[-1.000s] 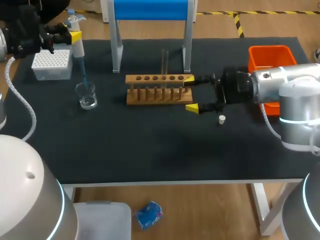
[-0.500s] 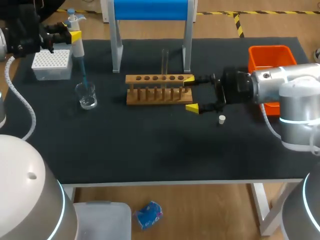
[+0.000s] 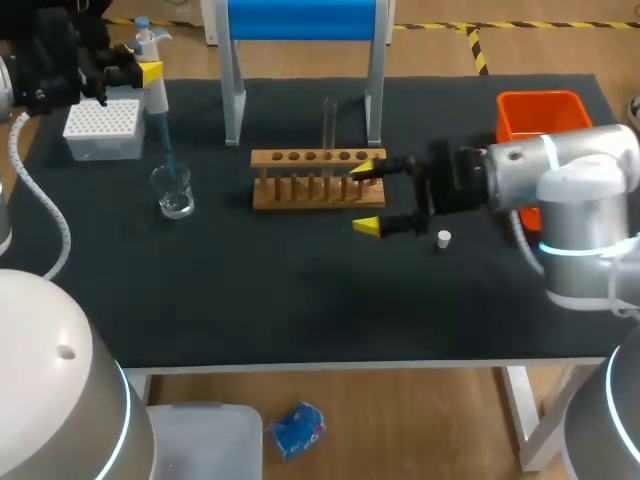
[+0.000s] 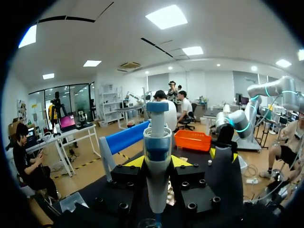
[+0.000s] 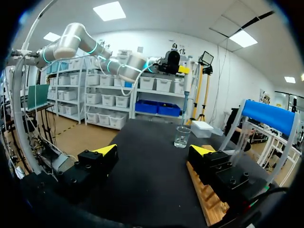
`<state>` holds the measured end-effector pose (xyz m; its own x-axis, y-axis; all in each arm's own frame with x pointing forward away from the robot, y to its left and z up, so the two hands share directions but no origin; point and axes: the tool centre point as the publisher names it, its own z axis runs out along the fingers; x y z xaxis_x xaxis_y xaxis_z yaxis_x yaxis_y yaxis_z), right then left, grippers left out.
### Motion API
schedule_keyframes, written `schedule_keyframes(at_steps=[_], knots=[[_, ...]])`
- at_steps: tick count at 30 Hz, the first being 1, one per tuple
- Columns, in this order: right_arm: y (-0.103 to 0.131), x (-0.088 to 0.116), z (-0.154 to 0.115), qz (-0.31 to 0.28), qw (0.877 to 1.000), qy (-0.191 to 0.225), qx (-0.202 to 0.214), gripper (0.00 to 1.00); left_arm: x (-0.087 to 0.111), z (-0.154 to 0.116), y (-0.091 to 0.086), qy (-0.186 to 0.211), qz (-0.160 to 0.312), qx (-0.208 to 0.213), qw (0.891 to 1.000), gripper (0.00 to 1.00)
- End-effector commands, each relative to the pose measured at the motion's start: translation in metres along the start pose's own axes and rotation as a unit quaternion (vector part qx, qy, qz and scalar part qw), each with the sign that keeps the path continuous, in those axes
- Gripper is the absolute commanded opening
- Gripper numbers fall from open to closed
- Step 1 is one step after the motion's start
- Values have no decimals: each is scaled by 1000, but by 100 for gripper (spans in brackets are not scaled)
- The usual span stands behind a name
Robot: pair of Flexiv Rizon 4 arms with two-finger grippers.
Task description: Invert the test tube, pick up the pipette, mount the tip to pipette, aspirate from beaker and dispense into the tube, eject the tip, return the pipette, and cap with the stopper.
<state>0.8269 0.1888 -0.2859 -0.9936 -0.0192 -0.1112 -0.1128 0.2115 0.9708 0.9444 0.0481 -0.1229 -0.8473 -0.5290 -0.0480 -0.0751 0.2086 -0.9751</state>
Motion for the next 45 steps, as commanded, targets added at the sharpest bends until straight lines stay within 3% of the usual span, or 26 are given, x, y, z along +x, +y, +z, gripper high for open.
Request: schedule_keyframes(at_steps=[1, 12, 20, 31, 45], knots=[[2, -1, 60, -1, 1000, -16, 24, 100, 0, 1, 1, -1, 1, 2, 1000, 0], [-3, -29, 181, 39, 999, -24, -4, 100, 0, 1, 1, -1, 1, 2, 1000, 0], [-5, -46, 229, 60, 997, -50, 13, 100, 0, 1, 1, -1, 1, 2, 1000, 0], [-6, -53, 249, 54, 996, -64, 35, 100, 0, 1, 1, -1, 1, 2, 1000, 0], [-6, -65, 238, 39, 996, -77, 34, 100, 0, 1, 1, -1, 1, 2, 1000, 0]])
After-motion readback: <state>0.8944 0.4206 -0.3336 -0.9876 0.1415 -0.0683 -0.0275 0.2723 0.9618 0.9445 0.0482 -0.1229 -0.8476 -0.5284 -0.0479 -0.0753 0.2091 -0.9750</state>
